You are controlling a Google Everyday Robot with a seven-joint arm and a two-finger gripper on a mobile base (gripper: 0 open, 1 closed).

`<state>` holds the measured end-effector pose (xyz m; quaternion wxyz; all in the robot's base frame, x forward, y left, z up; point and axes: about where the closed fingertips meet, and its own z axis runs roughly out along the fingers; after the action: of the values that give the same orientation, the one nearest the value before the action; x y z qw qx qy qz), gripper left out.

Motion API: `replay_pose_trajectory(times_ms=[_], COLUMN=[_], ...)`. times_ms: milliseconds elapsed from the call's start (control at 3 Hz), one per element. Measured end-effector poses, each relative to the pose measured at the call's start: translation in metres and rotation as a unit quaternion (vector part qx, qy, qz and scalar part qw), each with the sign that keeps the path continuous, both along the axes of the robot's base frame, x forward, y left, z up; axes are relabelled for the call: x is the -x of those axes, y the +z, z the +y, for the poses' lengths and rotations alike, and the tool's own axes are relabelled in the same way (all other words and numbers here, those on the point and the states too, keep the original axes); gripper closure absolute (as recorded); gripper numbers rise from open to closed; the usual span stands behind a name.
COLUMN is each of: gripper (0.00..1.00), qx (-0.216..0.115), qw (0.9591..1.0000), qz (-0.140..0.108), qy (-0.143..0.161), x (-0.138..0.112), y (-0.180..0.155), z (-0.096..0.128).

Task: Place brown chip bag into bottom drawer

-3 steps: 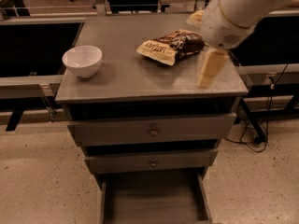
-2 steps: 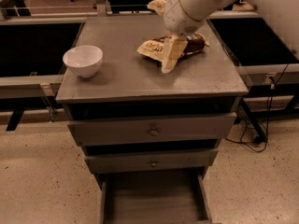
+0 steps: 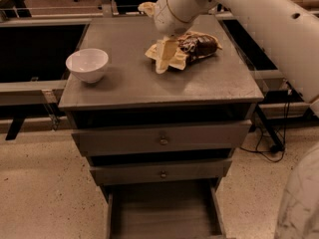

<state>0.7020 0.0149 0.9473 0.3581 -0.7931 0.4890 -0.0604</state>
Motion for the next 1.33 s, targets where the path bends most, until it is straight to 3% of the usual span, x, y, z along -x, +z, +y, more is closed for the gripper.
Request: replay_pose_trajectory(times_ms=[333, 667, 1000, 1333], gripper=[0.0, 0.0, 0.0, 0.16], qx=[0.031, 0.071, 0.086, 0.083], qw=[0.9995, 0.996, 0.9919, 0.9908], qz=[-0.002, -0.013, -0.026, -0.024], qy=[-0.008, -0.052, -0.09, -0.104], x=[-0.007, -0.03, -0.049, -0.062], y=[-0.005, -0.024, -0.042, -0.063], z=[-0.003, -0.035, -0.068, -0.083])
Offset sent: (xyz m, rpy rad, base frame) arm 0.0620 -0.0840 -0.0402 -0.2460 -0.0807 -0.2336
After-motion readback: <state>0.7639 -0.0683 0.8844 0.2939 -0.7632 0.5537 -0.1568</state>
